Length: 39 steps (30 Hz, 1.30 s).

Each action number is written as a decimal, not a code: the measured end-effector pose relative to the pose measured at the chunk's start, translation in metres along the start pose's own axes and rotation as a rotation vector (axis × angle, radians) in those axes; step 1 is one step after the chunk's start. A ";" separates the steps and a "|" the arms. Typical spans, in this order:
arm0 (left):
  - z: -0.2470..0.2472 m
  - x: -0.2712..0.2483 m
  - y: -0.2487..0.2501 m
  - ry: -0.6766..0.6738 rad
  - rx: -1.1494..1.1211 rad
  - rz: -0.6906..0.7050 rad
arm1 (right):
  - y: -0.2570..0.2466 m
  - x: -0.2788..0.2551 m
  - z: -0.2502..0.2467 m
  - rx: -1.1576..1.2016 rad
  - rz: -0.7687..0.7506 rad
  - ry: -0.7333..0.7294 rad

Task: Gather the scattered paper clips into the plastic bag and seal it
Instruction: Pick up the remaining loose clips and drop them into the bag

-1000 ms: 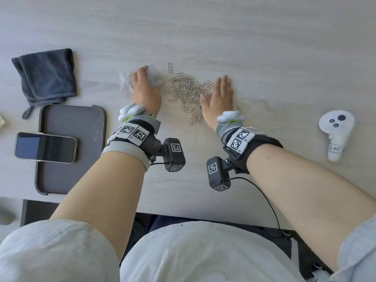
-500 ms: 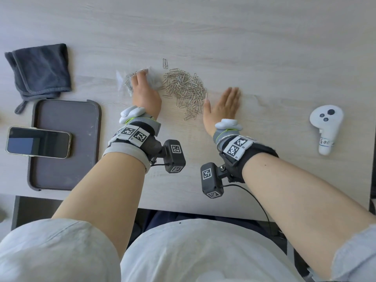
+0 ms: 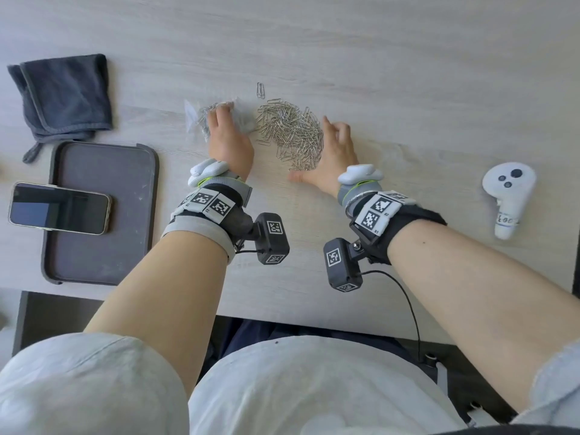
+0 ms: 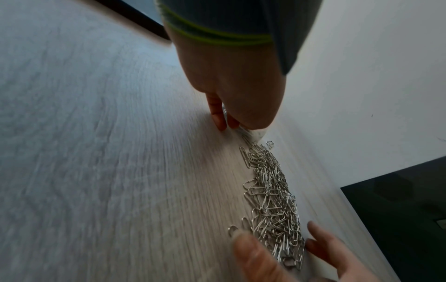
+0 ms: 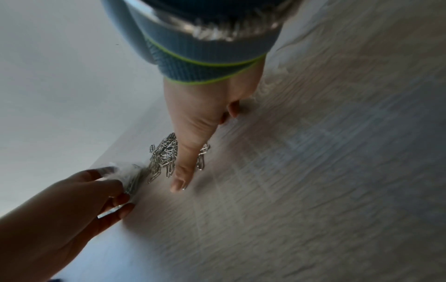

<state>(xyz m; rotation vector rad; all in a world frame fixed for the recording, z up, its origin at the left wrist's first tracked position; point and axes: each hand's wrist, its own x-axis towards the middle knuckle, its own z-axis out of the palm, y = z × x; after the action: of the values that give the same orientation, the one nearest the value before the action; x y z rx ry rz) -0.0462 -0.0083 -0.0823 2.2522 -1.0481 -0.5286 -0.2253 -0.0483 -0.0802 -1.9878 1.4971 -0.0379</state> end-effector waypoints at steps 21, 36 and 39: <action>-0.012 0.006 0.009 -0.051 -0.132 0.067 | -0.025 0.061 -0.007 0.041 -0.088 -0.041; -0.016 -0.003 0.034 -0.179 -0.025 0.142 | -0.021 0.059 -0.026 0.271 0.018 -0.022; -0.012 -0.002 0.041 -0.204 -0.047 0.127 | -0.024 0.060 -0.033 0.305 0.000 0.015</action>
<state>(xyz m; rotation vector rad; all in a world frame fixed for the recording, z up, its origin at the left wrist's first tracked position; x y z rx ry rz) -0.0631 -0.0239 -0.0463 2.1069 -1.2569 -0.7323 -0.1969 -0.1126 -0.0623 -1.7454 1.4070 -0.2664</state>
